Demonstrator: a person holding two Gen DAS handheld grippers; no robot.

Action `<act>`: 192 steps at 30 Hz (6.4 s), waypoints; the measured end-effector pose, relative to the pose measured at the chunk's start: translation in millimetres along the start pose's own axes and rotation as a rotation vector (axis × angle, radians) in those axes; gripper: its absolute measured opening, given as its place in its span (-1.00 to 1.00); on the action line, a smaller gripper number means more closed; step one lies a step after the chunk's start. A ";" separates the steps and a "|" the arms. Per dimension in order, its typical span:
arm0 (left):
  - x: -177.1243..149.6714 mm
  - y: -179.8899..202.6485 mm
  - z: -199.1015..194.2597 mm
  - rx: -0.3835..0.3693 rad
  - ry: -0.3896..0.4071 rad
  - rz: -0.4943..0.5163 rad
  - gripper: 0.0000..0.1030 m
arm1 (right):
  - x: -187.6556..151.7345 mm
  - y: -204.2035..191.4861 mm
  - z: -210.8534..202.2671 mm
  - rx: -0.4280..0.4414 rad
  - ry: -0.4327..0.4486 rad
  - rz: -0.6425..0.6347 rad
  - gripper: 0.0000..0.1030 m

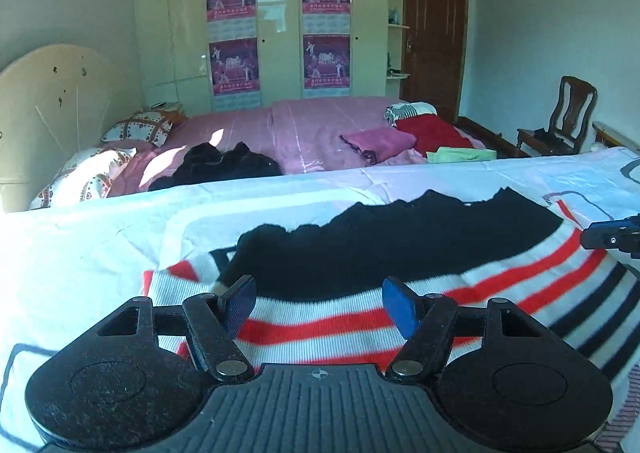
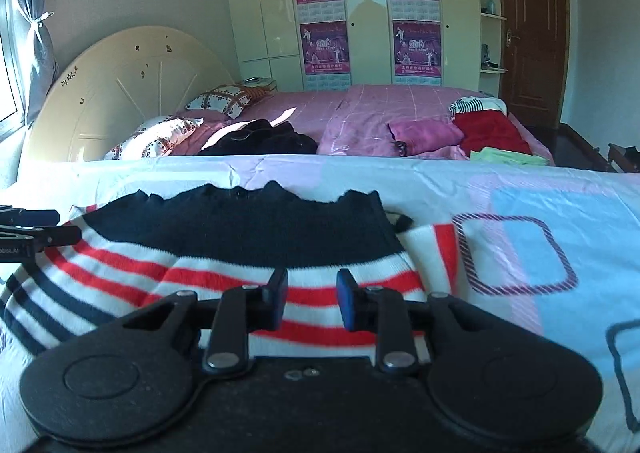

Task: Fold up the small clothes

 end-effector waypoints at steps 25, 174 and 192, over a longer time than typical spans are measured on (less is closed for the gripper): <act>-139.5 -127.3 -82.5 -0.179 -0.063 -1.029 0.34 | -16.3 -46.5 -26.7 0.126 0.054 0.086 -0.68; 34.9 76.0 92.1 -0.082 -0.224 -0.201 0.90 | -14.0 103.5 42.3 0.041 -0.080 0.155 -0.11; -5.2 31.7 8.6 -0.274 -0.261 -0.312 0.90 | -75.9 122.9 -34.7 0.405 -0.085 0.506 0.24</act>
Point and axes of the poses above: each gripper's, at about its wrist camera, not at the fingertips, and z roughly the way its jaws point, y to its right, x to its top, the point moved 1 cm from there along z, roughly the way its jaws point, and after that the axes turned 12 degrees about -z, right-handed, at the moved point
